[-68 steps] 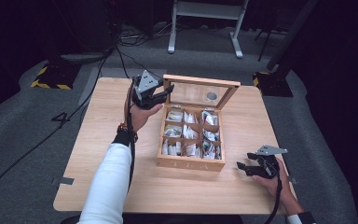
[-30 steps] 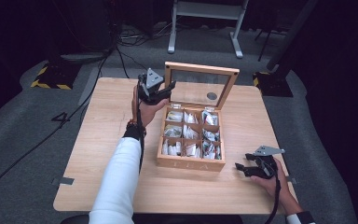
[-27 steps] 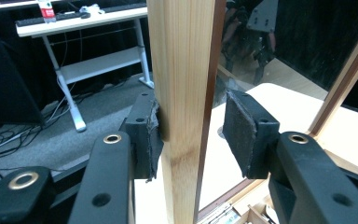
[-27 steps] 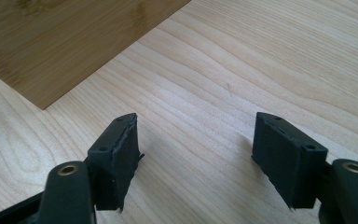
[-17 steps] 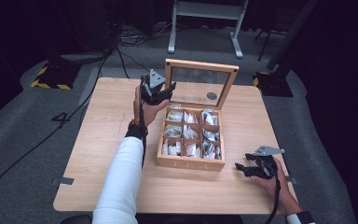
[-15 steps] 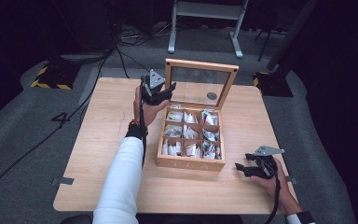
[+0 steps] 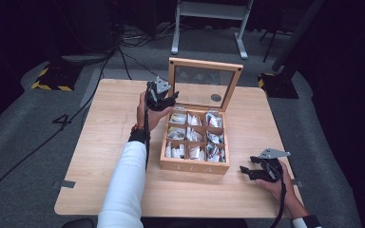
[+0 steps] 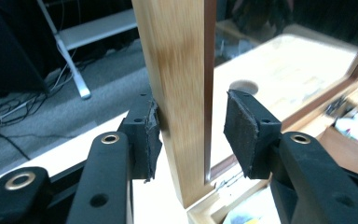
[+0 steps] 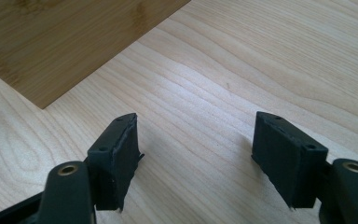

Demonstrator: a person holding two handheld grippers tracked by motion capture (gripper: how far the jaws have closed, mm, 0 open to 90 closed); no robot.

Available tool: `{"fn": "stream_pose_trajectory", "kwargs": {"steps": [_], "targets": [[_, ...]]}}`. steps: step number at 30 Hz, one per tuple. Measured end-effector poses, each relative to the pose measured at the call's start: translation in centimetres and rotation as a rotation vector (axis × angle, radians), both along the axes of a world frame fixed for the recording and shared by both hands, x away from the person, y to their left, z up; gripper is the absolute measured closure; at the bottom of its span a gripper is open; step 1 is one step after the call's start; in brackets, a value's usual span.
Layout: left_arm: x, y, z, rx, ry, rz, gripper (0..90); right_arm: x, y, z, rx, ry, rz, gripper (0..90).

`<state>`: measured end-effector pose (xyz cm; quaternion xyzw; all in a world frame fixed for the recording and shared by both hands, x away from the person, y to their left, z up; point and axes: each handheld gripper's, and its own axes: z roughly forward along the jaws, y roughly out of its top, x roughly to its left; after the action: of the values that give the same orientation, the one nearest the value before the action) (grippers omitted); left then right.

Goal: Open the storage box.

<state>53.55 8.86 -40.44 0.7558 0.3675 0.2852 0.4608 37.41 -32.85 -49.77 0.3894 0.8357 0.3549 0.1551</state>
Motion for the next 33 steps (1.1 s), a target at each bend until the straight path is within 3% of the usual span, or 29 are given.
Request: {"fn": "stream_pose_trajectory", "kwargs": {"steps": [10, 16, 22, 28, 33], "targets": [[0.2, -0.1, -1.5, 0.008, 0.038, 0.006, 54.9, 0.0, 0.0, 0.0, 0.002, -0.003, 0.000, 32.2], [0.3, -0.3, -2.6, 0.063, 0.074, 0.003, 52.3, 0.0, 0.0, 0.0, 0.000, -0.005, 0.001, 32.2], [0.3, -0.1, -3.7, 0.086, 0.108, 0.002, 51.0, 0.0, 0.0, -0.1, 0.002, -0.007, -0.001, 32.1], [0.1, 0.2, -4.2, 0.073, 0.125, -0.001, 50.9, 0.0, 0.0, -0.1, 0.001, -0.009, 0.000, 32.1], [-0.1, 0.2, -4.4, 0.089, 0.132, -0.012, 49.3, -0.1, 0.0, -0.1, 0.000, -0.010, -0.001, 32.0]]}}
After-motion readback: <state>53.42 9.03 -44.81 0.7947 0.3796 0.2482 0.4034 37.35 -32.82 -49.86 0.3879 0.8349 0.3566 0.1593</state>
